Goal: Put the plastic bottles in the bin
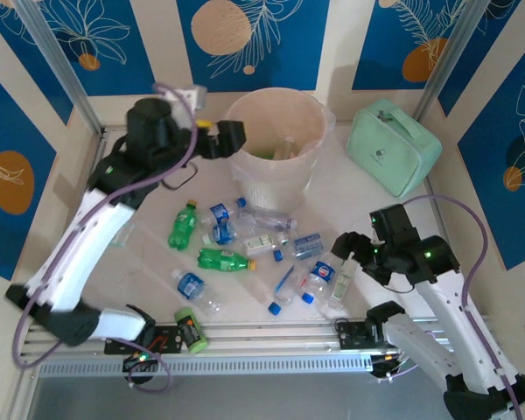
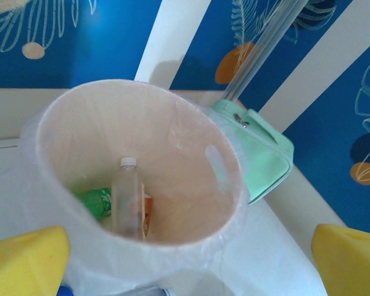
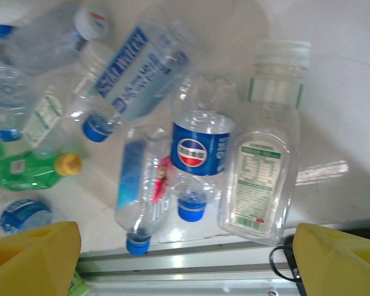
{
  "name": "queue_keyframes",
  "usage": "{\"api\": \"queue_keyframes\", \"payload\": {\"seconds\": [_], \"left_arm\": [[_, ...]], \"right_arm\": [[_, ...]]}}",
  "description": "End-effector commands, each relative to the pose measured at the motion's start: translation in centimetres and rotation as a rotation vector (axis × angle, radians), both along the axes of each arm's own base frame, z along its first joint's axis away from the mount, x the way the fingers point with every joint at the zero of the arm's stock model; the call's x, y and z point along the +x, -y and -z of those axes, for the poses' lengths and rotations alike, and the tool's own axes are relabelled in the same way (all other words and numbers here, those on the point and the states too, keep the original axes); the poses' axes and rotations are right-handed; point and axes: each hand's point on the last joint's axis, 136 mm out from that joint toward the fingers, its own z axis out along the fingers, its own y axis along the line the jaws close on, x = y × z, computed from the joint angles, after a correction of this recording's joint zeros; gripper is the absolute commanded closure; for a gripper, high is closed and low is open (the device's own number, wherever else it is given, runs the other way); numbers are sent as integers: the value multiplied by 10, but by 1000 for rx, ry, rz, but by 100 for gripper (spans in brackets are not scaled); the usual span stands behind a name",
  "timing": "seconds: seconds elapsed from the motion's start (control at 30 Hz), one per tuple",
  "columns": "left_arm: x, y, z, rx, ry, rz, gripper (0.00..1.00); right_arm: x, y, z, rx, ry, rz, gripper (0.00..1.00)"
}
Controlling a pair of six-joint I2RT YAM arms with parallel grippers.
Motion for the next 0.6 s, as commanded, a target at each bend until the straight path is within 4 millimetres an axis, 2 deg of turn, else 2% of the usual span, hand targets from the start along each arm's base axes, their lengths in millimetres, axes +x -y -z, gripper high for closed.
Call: {"api": "queue_keyframes", "payload": {"seconds": [0.0,0.13,0.27,0.57], "left_arm": [[-10,-16,43,5,-91,-51,0],[-39,-33,91,6,-185,-65,1],[-52,-42,123,11,-256,-87,1],[-60,-38,157,-28,-348,-75,2]], "right_arm": [[-13,9,22,-53,-98,22,12],[-16,10,42,-77,-162,22,13],[-14,7,60,-87,-218,9,14],[-9,1,83,-114,-304,-10,16]]}}
